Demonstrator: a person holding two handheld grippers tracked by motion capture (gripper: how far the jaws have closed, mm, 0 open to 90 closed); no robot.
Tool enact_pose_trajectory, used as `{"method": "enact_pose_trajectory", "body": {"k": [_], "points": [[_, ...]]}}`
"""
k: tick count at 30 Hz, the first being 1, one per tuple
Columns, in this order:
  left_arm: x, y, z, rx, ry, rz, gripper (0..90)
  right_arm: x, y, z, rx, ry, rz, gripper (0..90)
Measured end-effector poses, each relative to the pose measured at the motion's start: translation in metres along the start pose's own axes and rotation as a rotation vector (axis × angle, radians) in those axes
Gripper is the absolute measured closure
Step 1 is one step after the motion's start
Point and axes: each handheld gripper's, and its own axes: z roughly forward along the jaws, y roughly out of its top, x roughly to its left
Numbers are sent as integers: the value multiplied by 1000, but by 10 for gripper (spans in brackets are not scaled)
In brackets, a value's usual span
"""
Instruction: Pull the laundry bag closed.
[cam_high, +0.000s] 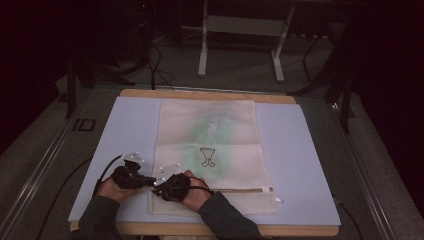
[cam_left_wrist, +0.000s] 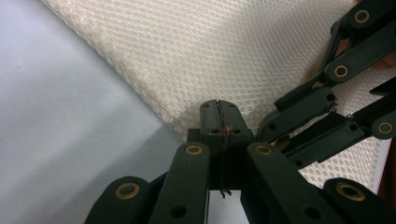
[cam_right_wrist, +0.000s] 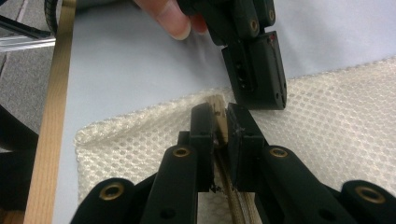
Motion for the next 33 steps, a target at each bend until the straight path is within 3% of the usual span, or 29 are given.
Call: {"method": "enact_pose_trajectory", "body": {"k": [11,17,33], "points": [[-3,2,0,13,27,33,900,-2,-3,-6,28,-2,-17,822],[-7,3,0,23,63,52,900,2,-3,-8,31,-26,-32,822],[-6,2,0,13,55,50,900,5,-8,-17,46,-47,-44,822]]}}
